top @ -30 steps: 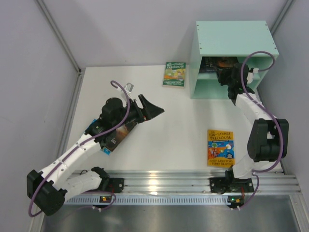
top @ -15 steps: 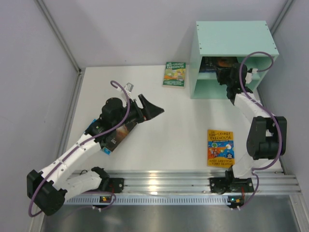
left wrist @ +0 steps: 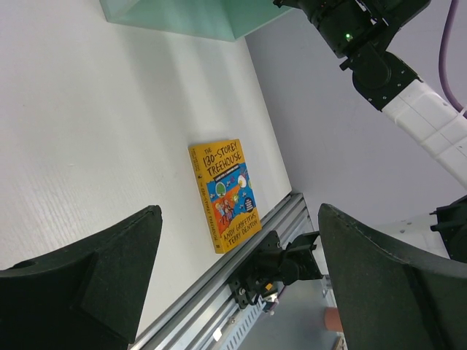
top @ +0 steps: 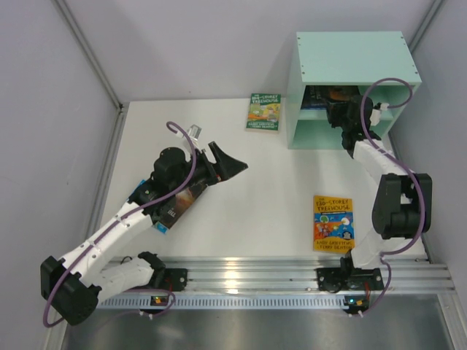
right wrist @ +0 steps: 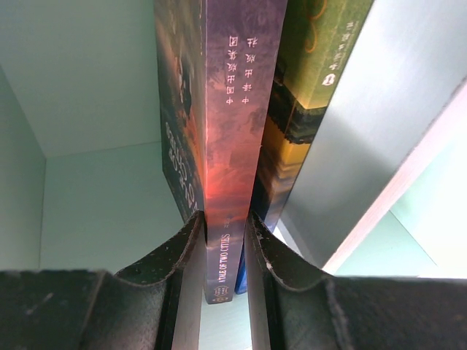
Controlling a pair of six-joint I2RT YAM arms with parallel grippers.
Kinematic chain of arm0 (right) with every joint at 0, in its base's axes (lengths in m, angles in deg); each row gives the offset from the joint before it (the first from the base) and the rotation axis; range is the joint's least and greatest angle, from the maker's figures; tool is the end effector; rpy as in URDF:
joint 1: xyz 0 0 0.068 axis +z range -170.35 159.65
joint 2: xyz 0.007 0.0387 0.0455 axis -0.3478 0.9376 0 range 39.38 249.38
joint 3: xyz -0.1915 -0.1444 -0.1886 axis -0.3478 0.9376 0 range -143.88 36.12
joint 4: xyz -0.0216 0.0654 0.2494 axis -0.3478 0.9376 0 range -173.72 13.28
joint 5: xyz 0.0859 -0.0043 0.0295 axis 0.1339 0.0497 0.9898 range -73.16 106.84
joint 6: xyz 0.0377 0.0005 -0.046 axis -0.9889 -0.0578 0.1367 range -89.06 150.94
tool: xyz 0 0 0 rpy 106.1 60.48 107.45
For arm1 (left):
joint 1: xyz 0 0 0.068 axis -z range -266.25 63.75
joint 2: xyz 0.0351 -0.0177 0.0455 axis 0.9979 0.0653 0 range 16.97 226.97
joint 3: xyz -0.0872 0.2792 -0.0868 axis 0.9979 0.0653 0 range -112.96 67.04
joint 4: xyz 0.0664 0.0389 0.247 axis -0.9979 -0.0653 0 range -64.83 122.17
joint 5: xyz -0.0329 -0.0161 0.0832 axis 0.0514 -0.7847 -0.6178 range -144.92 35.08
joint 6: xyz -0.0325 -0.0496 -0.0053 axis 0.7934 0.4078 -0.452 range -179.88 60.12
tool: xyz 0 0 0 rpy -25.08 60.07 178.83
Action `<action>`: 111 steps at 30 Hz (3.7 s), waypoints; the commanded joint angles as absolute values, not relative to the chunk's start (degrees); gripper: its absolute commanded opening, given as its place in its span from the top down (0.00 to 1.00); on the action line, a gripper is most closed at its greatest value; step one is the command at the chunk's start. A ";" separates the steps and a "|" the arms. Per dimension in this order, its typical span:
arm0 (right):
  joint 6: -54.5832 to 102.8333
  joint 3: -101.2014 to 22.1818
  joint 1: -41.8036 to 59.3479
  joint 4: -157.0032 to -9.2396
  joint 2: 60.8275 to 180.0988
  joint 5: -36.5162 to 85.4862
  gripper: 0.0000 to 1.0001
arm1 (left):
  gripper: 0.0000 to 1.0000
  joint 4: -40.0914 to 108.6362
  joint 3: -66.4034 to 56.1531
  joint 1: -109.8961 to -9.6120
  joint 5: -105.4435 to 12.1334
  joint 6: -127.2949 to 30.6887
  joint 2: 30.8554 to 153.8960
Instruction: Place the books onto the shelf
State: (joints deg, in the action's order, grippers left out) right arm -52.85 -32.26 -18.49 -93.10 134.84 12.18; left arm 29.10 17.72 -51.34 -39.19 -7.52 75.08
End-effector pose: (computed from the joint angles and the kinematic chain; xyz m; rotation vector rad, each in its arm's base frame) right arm 0.4030 0.0095 0.3170 1.3496 1.4642 0.9293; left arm 0.1776 -0.1383 0.3643 -0.0802 1.9759 -1.2975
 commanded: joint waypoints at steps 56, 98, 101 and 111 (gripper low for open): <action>-50.71 -36.56 -14.91 -93.65 134.04 14.38 0.72 | 0.07 31.29 19.67 -51.62 -39.89 -6.97 71.90; -0.02 -10.73 -39.84 -51.37 95.53 33.86 0.29 | 0.03 17.38 23.79 -51.45 -31.47 -13.93 66.36; 3.33 -9.76 -45.57 -50.85 100.89 36.09 0.20 | 0.05 21.96 27.05 -49.70 -27.67 -10.59 68.91; 6.77 -4.49 -49.54 -56.20 111.54 40.75 0.19 | 0.06 26.80 24.94 -44.33 -33.11 -10.05 78.04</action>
State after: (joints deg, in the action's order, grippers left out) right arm 4.50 -4.67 -49.11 -52.47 111.59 38.54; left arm 20.16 26.95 -44.47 -32.04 -11.26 76.28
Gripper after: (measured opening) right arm 0.812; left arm 0.942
